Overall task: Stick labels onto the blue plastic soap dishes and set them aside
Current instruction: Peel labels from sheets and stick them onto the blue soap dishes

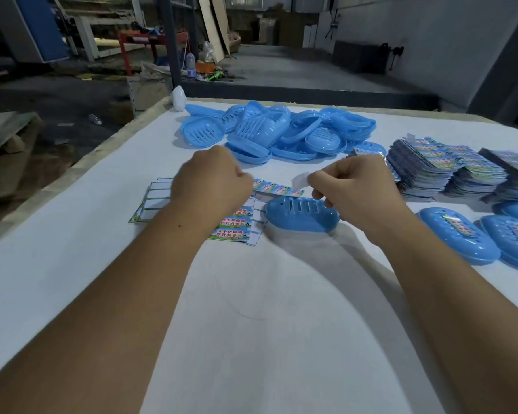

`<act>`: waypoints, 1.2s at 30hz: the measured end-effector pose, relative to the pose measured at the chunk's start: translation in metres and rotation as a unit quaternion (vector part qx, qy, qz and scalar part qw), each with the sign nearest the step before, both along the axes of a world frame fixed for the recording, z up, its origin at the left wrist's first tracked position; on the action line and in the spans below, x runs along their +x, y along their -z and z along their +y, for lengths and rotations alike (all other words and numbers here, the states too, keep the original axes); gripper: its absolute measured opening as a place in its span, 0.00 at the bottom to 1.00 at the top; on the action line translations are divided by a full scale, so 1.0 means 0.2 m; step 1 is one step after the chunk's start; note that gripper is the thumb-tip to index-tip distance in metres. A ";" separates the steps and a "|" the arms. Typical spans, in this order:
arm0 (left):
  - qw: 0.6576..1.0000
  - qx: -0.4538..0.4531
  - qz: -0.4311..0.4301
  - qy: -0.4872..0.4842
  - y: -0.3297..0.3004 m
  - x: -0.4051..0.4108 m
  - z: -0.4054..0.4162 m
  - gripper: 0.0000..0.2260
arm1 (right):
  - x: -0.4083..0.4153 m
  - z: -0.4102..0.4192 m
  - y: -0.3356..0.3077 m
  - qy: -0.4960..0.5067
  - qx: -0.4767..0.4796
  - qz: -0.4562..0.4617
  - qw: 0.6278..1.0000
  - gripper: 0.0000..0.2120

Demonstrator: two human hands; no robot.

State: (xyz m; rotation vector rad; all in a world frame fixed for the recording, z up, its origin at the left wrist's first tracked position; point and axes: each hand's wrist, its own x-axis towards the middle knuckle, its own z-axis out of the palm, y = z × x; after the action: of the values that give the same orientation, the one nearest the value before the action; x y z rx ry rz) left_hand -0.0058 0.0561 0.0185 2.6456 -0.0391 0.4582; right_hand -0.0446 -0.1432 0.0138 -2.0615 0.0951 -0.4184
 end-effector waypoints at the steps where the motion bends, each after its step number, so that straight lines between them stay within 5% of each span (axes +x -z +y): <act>1: 0.996 -0.074 -0.006 0.049 0.00 -0.02 -0.05 0.05 | 0.00 0.00 0.01 0.006 -0.026 -0.009 1.000 0.09; 4: 0.960 -0.223 0.013 0.171 0.00 -0.09 -0.17 0.07 | 0.00 0.01 0.02 0.018 -0.068 -0.036 0.997 0.12; 8: 0.934 -0.291 0.051 0.203 0.01 -0.10 -0.19 0.08 | -0.01 0.01 0.01 0.017 -0.081 -0.052 0.995 0.07; 26: 0.926 -0.331 0.078 0.166 0.01 -0.09 -0.16 0.07 | 0.00 0.01 0.02 -0.078 -0.098 -0.079 0.989 0.14; 31: 0.935 -0.323 0.052 0.136 0.02 -0.06 -0.15 0.09 | 0.03 -0.01 0.04 -0.012 -0.122 -0.062 0.991 0.16; 36: 0.937 -0.322 0.055 0.128 0.02 -0.05 -0.16 0.11 | 0.04 -0.05 0.02 0.021 -0.049 -0.030 0.998 0.11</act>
State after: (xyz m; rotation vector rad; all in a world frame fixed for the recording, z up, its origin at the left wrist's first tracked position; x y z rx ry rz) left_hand -0.0164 0.0240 0.0145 1.9787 -0.1666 0.1864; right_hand -0.0374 -0.1526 0.0092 -2.1453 0.0842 -0.5199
